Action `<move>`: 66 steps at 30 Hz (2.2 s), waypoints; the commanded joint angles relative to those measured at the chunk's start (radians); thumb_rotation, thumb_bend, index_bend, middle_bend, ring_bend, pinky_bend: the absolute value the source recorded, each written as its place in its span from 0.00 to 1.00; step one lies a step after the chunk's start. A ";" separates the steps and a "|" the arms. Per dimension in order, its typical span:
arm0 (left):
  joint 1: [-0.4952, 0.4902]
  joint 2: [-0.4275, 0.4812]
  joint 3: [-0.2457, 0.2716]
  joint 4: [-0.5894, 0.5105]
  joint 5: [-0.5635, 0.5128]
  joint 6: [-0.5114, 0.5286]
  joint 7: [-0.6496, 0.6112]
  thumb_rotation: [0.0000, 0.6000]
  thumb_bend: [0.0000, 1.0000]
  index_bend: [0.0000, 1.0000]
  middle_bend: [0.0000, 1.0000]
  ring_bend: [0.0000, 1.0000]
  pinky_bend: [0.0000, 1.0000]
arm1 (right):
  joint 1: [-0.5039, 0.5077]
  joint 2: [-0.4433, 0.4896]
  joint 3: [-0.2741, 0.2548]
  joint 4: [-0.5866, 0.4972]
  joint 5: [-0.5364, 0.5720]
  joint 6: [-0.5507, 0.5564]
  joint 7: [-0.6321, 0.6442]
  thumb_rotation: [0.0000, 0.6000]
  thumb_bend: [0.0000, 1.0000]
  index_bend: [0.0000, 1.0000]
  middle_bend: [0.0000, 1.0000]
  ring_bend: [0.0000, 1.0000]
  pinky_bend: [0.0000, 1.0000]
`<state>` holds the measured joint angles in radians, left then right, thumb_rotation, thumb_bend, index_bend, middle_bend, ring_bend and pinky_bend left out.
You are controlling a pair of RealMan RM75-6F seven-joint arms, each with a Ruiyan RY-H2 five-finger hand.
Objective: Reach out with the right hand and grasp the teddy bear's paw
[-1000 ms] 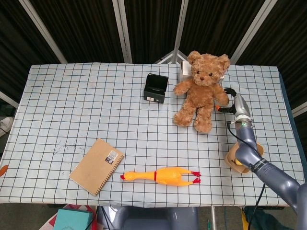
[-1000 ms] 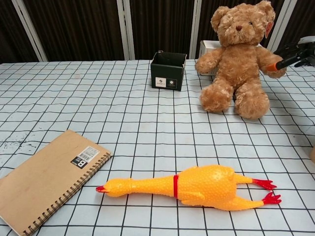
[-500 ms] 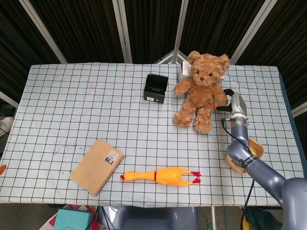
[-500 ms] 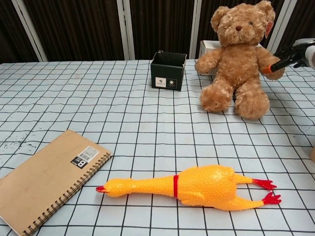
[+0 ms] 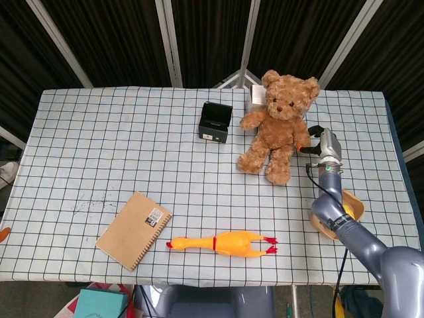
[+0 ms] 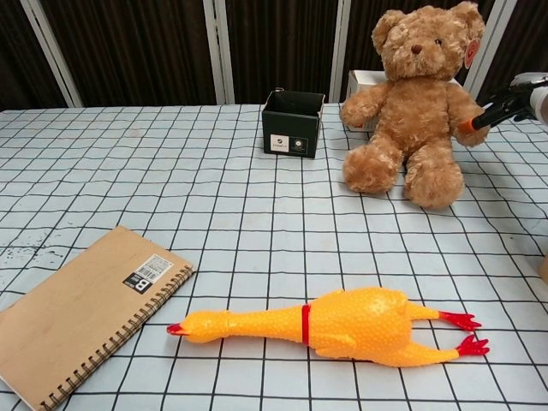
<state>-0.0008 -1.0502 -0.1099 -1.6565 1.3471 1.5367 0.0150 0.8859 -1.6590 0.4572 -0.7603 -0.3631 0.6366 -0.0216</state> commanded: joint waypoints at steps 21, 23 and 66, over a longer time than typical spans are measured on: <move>-0.002 -0.007 -0.002 -0.005 -0.008 0.001 0.024 1.00 0.27 0.21 0.00 0.00 0.14 | 0.028 -0.114 0.048 0.188 -0.190 0.052 0.095 1.00 0.48 0.59 0.52 0.39 0.00; -0.003 -0.008 -0.003 -0.004 -0.010 0.002 0.026 1.00 0.27 0.21 0.00 0.00 0.14 | 0.028 -0.127 0.050 0.212 -0.205 0.037 0.110 1.00 0.48 0.59 0.52 0.39 0.00; -0.020 -0.032 -0.006 -0.013 -0.034 -0.018 0.093 1.00 0.27 0.21 0.00 0.00 0.14 | 0.096 -0.227 0.063 0.453 -0.467 0.005 0.232 1.00 0.48 0.59 0.52 0.39 0.00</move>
<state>-0.0201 -1.0820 -0.1151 -1.6688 1.3140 1.5194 0.1076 0.9774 -1.8877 0.5206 -0.3063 -0.8226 0.6385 0.2028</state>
